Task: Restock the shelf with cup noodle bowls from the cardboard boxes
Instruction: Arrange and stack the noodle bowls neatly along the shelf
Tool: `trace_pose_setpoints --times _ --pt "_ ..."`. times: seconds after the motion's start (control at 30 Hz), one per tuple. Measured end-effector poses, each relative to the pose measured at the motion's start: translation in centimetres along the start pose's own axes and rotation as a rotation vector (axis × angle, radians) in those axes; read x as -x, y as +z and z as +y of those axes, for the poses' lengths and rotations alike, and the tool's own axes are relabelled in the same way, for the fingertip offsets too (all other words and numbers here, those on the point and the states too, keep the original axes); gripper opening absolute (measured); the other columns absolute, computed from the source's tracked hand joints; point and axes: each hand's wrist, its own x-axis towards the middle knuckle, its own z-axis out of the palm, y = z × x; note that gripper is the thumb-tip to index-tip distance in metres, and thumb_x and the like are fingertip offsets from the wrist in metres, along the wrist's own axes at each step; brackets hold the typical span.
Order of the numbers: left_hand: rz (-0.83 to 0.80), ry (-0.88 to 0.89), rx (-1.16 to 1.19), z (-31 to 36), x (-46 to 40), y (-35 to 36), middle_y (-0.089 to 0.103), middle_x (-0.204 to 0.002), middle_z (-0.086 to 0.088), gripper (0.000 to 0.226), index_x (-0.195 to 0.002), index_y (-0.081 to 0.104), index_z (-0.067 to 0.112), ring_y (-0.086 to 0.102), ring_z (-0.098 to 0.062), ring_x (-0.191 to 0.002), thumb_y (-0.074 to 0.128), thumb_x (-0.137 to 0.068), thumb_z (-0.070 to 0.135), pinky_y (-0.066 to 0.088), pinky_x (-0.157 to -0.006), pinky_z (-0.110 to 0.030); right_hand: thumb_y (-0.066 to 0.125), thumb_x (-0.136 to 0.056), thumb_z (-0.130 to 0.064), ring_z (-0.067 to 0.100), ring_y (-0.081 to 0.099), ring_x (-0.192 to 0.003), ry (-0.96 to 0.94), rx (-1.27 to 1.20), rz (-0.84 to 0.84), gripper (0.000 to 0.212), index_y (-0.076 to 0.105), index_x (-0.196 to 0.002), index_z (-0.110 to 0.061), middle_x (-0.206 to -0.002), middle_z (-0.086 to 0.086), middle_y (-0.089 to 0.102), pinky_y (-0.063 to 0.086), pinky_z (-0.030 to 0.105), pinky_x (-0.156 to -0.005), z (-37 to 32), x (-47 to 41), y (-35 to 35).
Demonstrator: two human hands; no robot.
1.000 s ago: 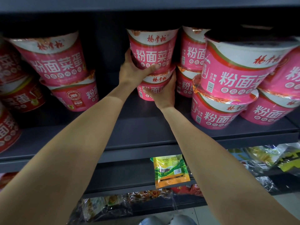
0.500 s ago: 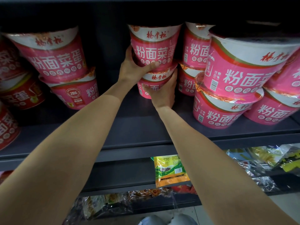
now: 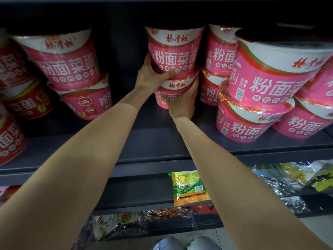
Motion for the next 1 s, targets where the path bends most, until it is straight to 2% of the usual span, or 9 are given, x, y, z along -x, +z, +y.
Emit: trace_pose_setpoints --times 0.1,0.2,0.33,0.47,0.53,0.63,0.77,0.87,1.0 --pt "0.035 -0.028 0.012 0.0 0.8 -0.2 0.040 -0.149 -0.004 0.128 -0.152 0.016 0.018 0.041 -0.020 -0.136 0.077 -0.054 0.073 0.042 -0.108 -0.044 0.086 -0.056 -0.050 0.026 0.025 -0.142 0.015 0.094 -0.037 0.131 0.004 -0.152 -0.015 -0.155 0.010 0.021 0.027 0.048 -0.114 -0.4 0.1 -0.3" --pt "0.110 -0.069 0.118 1.2 5.7 -1.4 0.036 -0.152 -0.005 0.097 -0.152 0.021 0.014 0.038 -0.018 -0.138 0.071 -0.078 0.053 0.036 -0.110 -0.031 0.077 -0.075 -0.039 0.032 0.015 -0.144 -0.048 0.238 -0.049 0.102 0.017 -0.149 -0.006 -0.155 0.018 0.019 0.012 0.042 -0.118 -1.1 3.0 -1.8" --pt "0.372 0.158 0.041 -0.3 15.7 -6.0 0.065 -0.115 0.007 0.034 -0.126 0.055 0.016 0.061 -0.003 -0.106 0.061 -0.093 0.020 0.047 -0.094 -0.020 0.063 -0.087 -0.015 0.017 0.051 -0.120 -0.276 -0.043 -0.078 0.047 0.050 -0.131 -0.009 -0.127 0.003 0.059 0.038 0.030 -0.103 -2.7 10.2 -3.4" --pt "0.609 0.214 -0.184 -4.6 19.3 -11.9 0.065 -0.102 0.009 0.021 -0.113 0.059 0.014 0.060 -0.014 -0.102 0.057 -0.092 0.017 0.047 -0.092 -0.030 0.059 -0.090 -0.015 0.008 0.064 -0.092 -0.425 -0.012 -0.292 0.030 0.058 -0.119 -0.015 -0.098 -0.006 0.071 0.048 0.027 -0.086 -4.8 12.9 0.3" --pt "0.614 0.110 -0.113 -6.1 17.8 -14.4 0.060 -0.120 0.004 0.037 -0.124 0.052 0.015 0.055 -0.015 -0.115 0.062 -0.090 0.022 0.044 -0.100 -0.035 0.063 -0.088 -0.021 0.018 0.057 -0.109 -0.491 0.106 -0.391 0.045 0.051 -0.130 -0.014 -0.118 0.000 0.064 0.042 0.029 -0.094 -5.7 13.1 3.7" --pt "0.546 -0.061 0.131 -6.9 13.0 -17.5 0.036 -0.151 -0.008 0.090 -0.148 0.026 0.013 0.036 -0.019 -0.139 0.075 -0.077 0.039 0.030 -0.115 -0.040 0.077 -0.076 -0.034 0.032 0.030 -0.135 -0.420 0.158 -0.497 0.099 0.016 -0.151 -0.011 -0.148 0.015 0.032 0.028 0.039 -0.108 -6.9 12.4 8.9" --pt "0.432 -0.095 -0.014 -7.3 7.7 -19.4 0.028 -0.156 -0.009 0.140 -0.153 0.008 0.010 0.032 -0.020 -0.142 0.077 -0.047 0.070 0.030 -0.116 -0.041 0.083 -0.067 -0.042 0.031 0.016 -0.144 -0.201 0.022 -0.491 0.129 -0.010 -0.152 -0.014 -0.158 0.014 0.010 0.022 0.045 -0.115 -8.2 10.7 13.7" --pt "0.374 -0.056 -0.007 -7.4 6.0 -19.9 0.039 -0.149 -0.007 0.139 -0.151 0.013 0.008 0.042 -0.017 -0.135 0.083 -0.043 0.062 0.037 -0.112 -0.042 0.087 -0.063 -0.036 0.027 0.017 -0.145 -0.192 -0.135 -0.474 0.133 -0.011 -0.151 -0.015 -0.158 0.012 0.009 0.020 0.047 -0.117 -7.3 9.2 15.5" --pt "0.350 -0.023 0.004 -7.6 5.4 -19.7 0.050 -0.139 -0.004 0.128 -0.144 0.027 0.011 0.051 -0.013 -0.125 0.086 -0.040 0.057 0.044 -0.106 -0.039 0.092 -0.053 -0.034 0.014 0.029 -0.141 -0.112 -0.295 -0.600 0.149 -0.023 -0.147 -0.029 -0.158 0.006 0.011 0.033 0.043 -0.114 -5.7 7.8 16.0"
